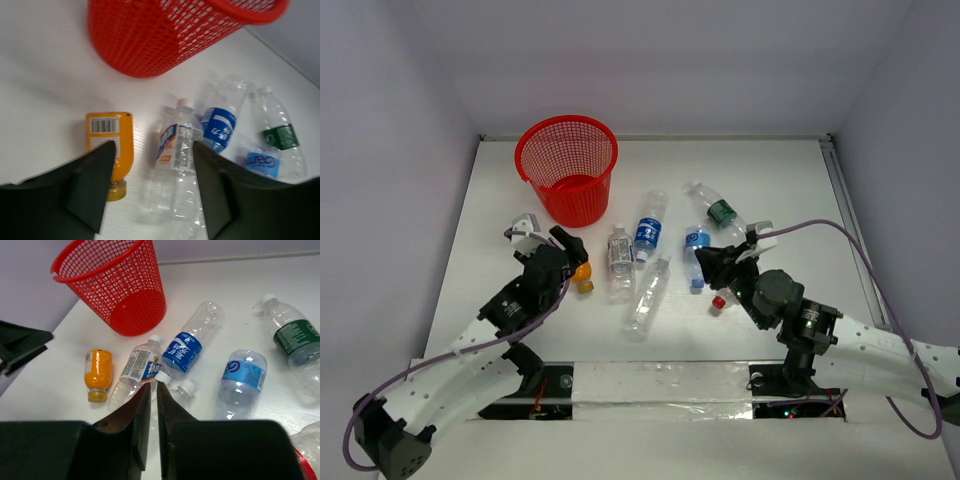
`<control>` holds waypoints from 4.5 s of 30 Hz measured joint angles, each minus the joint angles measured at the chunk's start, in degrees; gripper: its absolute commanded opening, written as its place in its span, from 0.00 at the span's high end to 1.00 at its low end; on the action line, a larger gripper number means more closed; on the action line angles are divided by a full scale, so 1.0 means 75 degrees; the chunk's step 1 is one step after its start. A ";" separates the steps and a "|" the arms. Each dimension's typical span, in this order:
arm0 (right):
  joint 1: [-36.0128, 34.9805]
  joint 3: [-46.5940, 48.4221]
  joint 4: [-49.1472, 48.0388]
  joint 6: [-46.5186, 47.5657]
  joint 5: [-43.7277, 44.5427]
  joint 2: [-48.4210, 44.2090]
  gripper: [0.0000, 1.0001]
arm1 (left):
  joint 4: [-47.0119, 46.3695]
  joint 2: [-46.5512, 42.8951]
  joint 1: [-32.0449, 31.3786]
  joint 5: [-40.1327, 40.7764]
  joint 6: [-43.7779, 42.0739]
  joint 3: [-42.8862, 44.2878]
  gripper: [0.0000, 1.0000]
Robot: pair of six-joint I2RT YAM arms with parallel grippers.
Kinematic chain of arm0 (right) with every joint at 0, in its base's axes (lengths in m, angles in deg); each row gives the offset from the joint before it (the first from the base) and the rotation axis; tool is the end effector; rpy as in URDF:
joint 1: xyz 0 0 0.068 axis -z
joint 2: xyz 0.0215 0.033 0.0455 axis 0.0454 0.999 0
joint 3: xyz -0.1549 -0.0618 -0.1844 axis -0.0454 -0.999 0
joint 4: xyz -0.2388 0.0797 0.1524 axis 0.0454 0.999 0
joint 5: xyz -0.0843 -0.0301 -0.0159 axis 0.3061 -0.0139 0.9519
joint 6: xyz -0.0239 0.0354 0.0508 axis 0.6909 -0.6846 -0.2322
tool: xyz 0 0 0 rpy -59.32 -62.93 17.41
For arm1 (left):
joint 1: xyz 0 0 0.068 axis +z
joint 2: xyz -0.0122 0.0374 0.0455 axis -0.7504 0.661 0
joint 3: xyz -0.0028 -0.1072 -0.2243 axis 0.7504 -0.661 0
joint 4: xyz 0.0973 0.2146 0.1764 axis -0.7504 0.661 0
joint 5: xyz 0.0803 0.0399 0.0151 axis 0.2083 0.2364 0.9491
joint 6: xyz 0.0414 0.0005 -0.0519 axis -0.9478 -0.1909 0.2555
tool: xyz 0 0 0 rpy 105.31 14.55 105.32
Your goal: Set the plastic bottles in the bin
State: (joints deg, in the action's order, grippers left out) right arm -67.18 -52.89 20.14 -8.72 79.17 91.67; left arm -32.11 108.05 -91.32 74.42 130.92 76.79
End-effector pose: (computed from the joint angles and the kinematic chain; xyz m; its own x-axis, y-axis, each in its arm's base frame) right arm 0.1328 0.2035 0.2819 -0.1729 0.2779 -0.9449 -0.4061 0.8539 0.3254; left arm 0.1886 -0.1292 0.2604 -0.2217 -0.5470 -0.8072 -0.0909 0.8358 -0.5414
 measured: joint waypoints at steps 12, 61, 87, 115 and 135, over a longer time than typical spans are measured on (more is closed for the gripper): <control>-0.0003 0.0000 -0.0245 0.0041 -0.0495 0.0172 0.28 | -0.1157 0.2684 0.1399 -0.1291 -0.0169 -0.0341 0.21; 0.2139 0.0866 0.1309 -0.1553 -0.1967 0.2565 0.41 | -0.2174 0.4202 0.1510 -0.1740 -0.2180 0.5694 0.70; 0.4162 0.2206 0.1556 -0.1629 -0.3022 0.5971 0.10 | -0.4299 0.7195 0.3150 -0.1151 -0.4715 0.5796 0.59; 0.4164 0.2151 0.1384 -0.1507 -0.3060 0.5482 0.40 | -0.4007 0.5872 0.3226 -0.2777 -0.3940 0.5423 0.47; 0.3354 0.5989 0.0641 -0.1405 -0.5211 0.5324 0.39 | -0.1565 0.1784 0.3121 -0.4465 -0.2212 0.4010 0.78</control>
State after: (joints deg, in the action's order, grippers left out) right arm -42.02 -7.97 24.95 -19.25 40.09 131.61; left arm -43.85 121.43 -67.91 40.93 114.33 106.86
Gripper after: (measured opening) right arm 0.613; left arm 0.236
